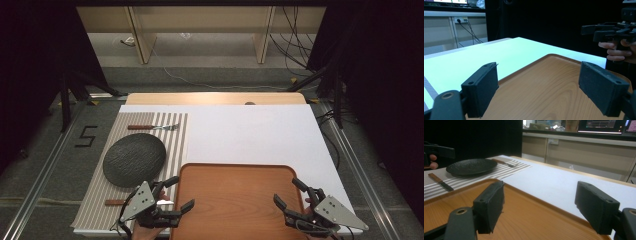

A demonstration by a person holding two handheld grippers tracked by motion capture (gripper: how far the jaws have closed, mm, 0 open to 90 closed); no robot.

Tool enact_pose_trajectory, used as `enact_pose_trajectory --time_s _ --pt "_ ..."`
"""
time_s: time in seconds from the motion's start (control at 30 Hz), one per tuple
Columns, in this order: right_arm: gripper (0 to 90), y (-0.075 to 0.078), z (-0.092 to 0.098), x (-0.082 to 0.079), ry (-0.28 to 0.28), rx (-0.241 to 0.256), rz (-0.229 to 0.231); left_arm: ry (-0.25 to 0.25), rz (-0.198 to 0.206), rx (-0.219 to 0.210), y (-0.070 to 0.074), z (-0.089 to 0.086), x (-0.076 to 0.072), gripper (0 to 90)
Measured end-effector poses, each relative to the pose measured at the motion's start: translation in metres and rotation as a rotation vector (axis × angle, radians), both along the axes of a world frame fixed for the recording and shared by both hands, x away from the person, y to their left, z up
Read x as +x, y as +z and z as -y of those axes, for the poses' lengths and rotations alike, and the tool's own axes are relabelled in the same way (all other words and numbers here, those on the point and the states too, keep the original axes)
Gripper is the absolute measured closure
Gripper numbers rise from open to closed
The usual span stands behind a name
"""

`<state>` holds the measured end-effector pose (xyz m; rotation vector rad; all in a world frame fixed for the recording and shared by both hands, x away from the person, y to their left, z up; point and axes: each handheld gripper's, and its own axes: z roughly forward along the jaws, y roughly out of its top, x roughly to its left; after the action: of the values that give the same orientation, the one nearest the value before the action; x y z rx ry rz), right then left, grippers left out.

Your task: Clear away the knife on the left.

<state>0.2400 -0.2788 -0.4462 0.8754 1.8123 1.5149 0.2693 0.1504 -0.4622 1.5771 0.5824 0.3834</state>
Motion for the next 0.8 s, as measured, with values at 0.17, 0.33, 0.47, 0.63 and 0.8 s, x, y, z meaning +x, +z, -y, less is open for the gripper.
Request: enact_pose_trajectory --time_s 0.17,0.33,0.47,0.63,0.8 --pt "24.7 0.0 0.0 0.0 0.0 0.003 0.0 0.0 0.001 -0.004 0.001 -0.001 0.0 15.6" --pt "24.7 0.0 0.0 0.0 0.001 0.001 -0.002 0.002 0.002 -0.002 0.003 -0.002 0.001 15.6" --pt "24.7 0.0 0.0 0.0 0.002 0.002 -0.002 0.002 0.005 -0.002 0.005 -0.004 0.001 15.8" --pt "24.7 0.0 0.0 0.0 0.003 0.002 -0.002 0.006 0.007 0.002 0.008 -0.007 0.002 15.8" --pt "24.7 0.0 0.0 0.0 0.003 0.002 -0.003 0.003 0.005 0.011 0.011 -0.01 0.003 15.8"
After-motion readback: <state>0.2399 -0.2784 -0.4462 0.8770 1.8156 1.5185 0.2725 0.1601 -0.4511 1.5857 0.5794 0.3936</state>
